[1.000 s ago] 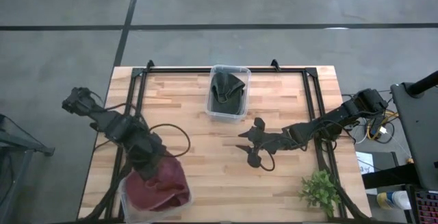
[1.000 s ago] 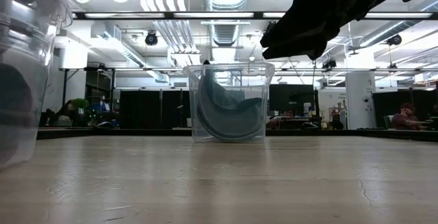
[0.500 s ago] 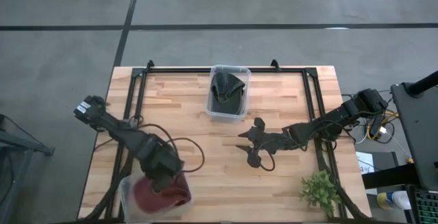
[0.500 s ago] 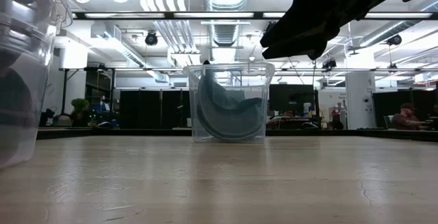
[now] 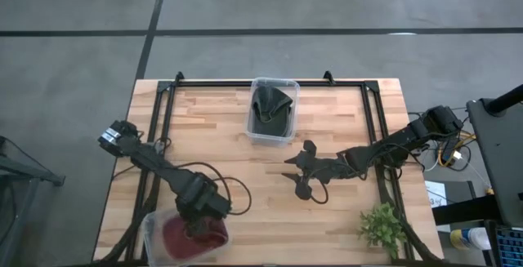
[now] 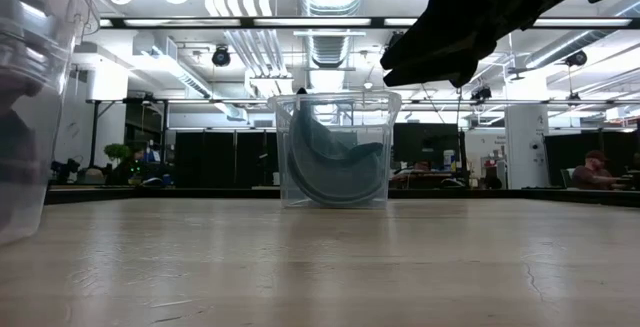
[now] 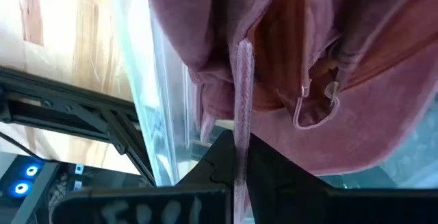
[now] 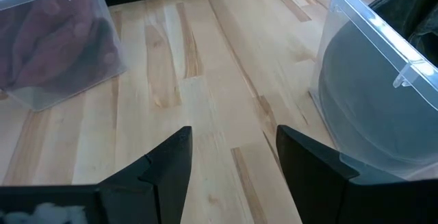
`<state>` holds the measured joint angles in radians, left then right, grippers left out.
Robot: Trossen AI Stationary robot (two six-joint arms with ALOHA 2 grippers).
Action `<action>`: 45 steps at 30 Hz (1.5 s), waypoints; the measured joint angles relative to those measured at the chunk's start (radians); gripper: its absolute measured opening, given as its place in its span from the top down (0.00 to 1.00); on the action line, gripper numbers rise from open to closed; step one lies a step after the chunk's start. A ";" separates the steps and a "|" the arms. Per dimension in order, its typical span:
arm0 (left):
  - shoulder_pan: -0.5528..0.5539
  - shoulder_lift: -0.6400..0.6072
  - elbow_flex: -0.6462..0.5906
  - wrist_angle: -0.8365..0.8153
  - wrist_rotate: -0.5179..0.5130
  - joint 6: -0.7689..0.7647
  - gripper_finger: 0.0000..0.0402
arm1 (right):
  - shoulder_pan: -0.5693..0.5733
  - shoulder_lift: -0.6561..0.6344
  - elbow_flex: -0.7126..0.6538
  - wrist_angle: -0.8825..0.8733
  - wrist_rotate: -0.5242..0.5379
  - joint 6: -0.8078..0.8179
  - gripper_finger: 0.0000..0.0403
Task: Pick and place caps into container
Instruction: Put the red cap into the bottom transparent container, then return to home position
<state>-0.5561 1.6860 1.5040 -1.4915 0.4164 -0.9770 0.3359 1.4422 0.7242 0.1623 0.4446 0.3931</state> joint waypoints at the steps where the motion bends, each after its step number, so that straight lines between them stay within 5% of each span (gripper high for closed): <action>1: 0.000 0.001 -0.010 0.005 0.002 0.000 0.95 | 0.000 0.000 0.000 0.000 0.000 0.000 0.48; 17: 0.005 -0.004 -0.073 0.015 -0.002 -0.070 0.72 | 0.000 0.000 0.000 0.000 0.000 -0.004 0.48; 38: 0.011 -0.023 0.079 -0.080 0.049 -0.030 0.71 | -0.001 0.000 -0.001 0.007 0.000 -0.042 0.48; 41: 0.010 -0.036 0.131 -0.078 -0.053 0.036 0.71 | -0.001 0.000 -0.001 0.012 0.000 -0.052 0.48; 45: 0.011 -0.074 0.178 -0.055 -0.408 0.121 0.71 | -0.002 0.000 -0.001 0.013 0.001 -0.040 0.48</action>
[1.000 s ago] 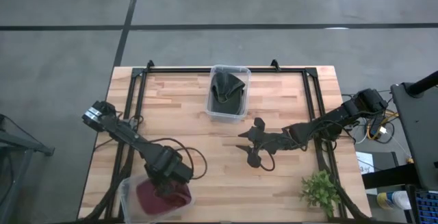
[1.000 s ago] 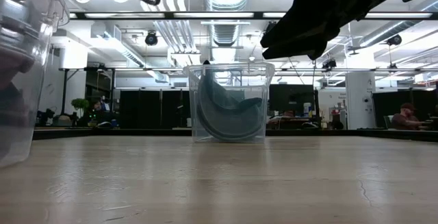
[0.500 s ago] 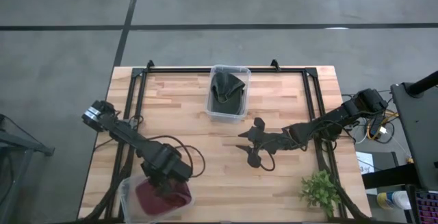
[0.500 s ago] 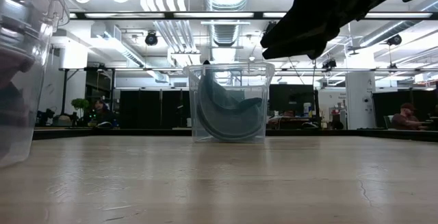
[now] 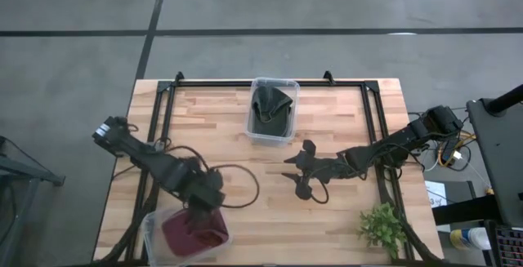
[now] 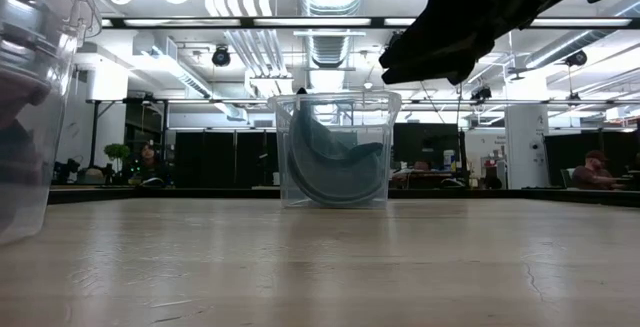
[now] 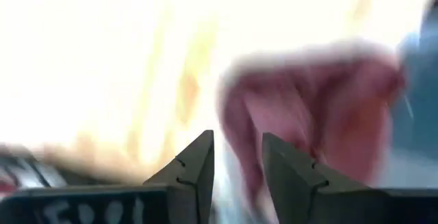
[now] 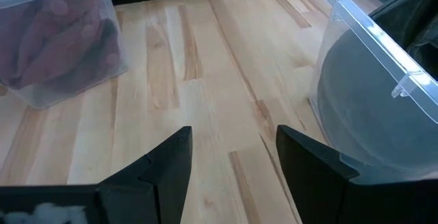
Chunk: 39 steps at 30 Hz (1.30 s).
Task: Pick and place caps into container
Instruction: Return to home position
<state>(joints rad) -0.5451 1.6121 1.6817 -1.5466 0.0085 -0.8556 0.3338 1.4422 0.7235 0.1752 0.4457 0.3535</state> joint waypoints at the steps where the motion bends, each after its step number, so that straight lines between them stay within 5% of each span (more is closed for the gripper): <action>1: 0.000 -0.015 0.001 0.018 -0.079 0.019 0.71 | -0.001 0.000 0.000 -0.001 0.000 0.002 0.48; 7: -0.001 -0.122 -0.046 0.224 -0.287 0.186 0.71 | -0.001 0.000 0.000 0.019 0.000 -0.021 0.48; 12: 0.009 -0.275 -0.220 0.516 -0.393 0.370 0.71 | -0.001 0.000 0.000 0.054 0.000 -0.065 0.52; 19: 0.029 -0.506 -0.569 0.939 -0.444 0.610 0.71 | -0.001 0.000 0.000 0.092 0.000 -0.098 0.83; 21: 0.029 -0.572 -0.634 0.947 -0.503 0.551 0.71 | -0.001 0.000 0.000 0.092 0.000 -0.122 0.93; 24: 0.031 -0.657 -0.722 0.949 -0.574 0.474 0.71 | -0.005 -0.006 0.000 0.094 0.006 -0.133 0.96; 31: 0.032 -0.833 -0.965 1.205 -0.543 0.559 0.71 | -0.012 -0.068 0.000 0.101 -0.012 -0.263 0.98; 36: 0.055 -0.938 -1.125 1.468 -0.432 0.642 0.71 | -0.093 -0.155 -0.025 0.142 -0.249 -0.292 0.98; 39: 0.065 -1.006 -1.194 1.505 -0.422 0.667 0.71 | -0.139 -0.219 -0.071 0.186 -0.283 -0.278 0.98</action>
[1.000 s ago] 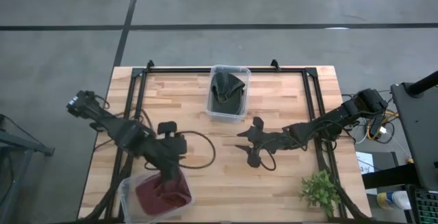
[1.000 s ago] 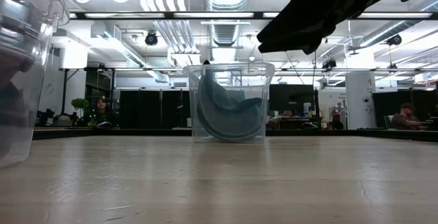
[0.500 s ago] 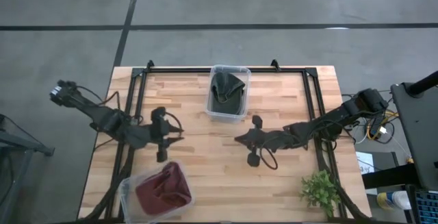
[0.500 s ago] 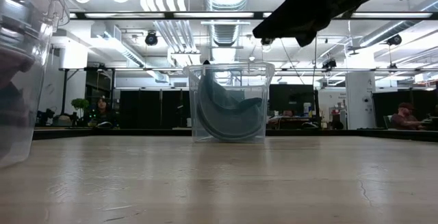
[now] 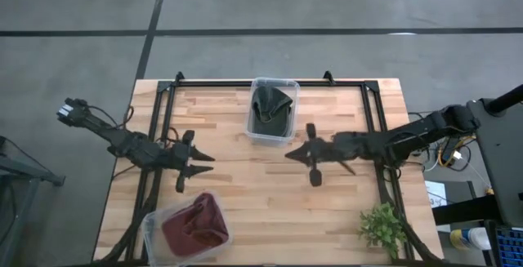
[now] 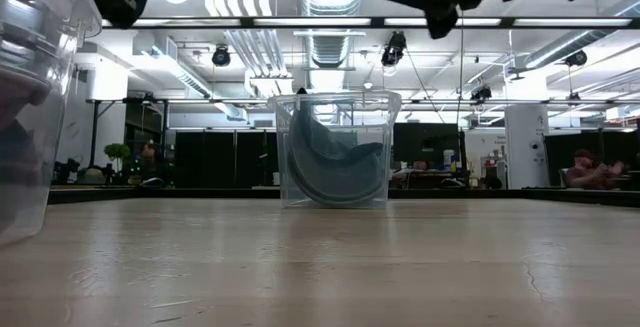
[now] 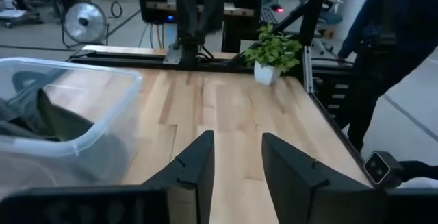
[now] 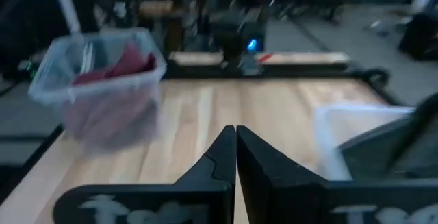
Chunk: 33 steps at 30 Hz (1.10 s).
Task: Pick and place caps into container
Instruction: Return to home position
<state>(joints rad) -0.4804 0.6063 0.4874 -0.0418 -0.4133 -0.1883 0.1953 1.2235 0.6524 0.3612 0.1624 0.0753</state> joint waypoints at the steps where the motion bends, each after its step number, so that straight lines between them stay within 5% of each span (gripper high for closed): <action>1: 0.003 -0.026 -0.017 -0.001 0.001 -0.002 0.71 | -0.008 -0.026 -0.018 0.014 0.015 0.000 0.98; 5: 0.005 -0.138 -0.083 -0.002 0.001 -0.012 0.71 | -0.013 -0.145 -0.097 0.025 0.097 0.020 0.98; 19: 0.008 -0.412 -0.231 -0.004 -0.022 0.004 0.71 | -0.003 -0.468 -0.382 0.148 0.099 0.037 0.98; 33: 0.026 -0.482 -0.406 0.096 0.002 -0.022 0.71 | -0.004 -0.526 -0.582 0.380 -0.062 -0.040 0.98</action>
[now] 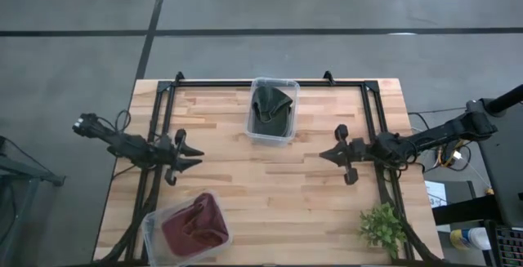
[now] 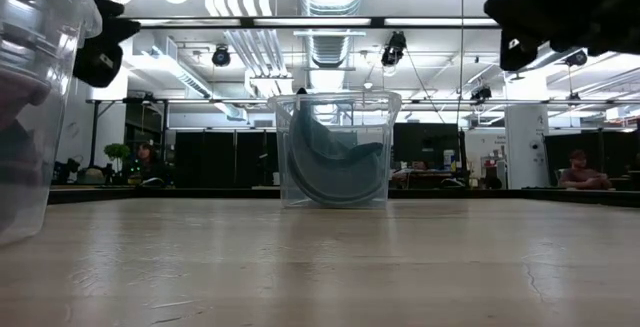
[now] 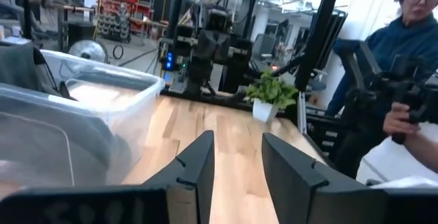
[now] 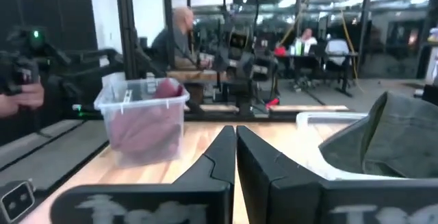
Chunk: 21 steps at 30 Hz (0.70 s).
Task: Pick and place caps into container
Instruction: Return to home position
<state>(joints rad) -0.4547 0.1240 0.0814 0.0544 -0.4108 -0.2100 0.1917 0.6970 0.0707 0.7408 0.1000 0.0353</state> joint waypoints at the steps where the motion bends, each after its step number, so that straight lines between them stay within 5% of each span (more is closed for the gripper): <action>1: 0.003 0.000 -0.012 0.012 0.002 0.000 0.71 | 0.000 0.004 -0.014 0.033 0.000 -0.003 0.98; 15: 0.170 -0.006 -0.065 0.035 0.157 0.014 0.77 | -0.033 0.015 -0.062 0.101 -0.033 -0.029 0.98; 21: 0.249 -0.021 -0.045 -0.034 0.200 0.009 0.81 | -0.066 -0.067 -0.062 -0.037 -0.027 -0.006 0.98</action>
<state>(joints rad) -0.2061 0.1031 0.0364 0.0207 -0.2109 -0.2006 0.1259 0.6298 0.0090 0.7036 0.0733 0.0290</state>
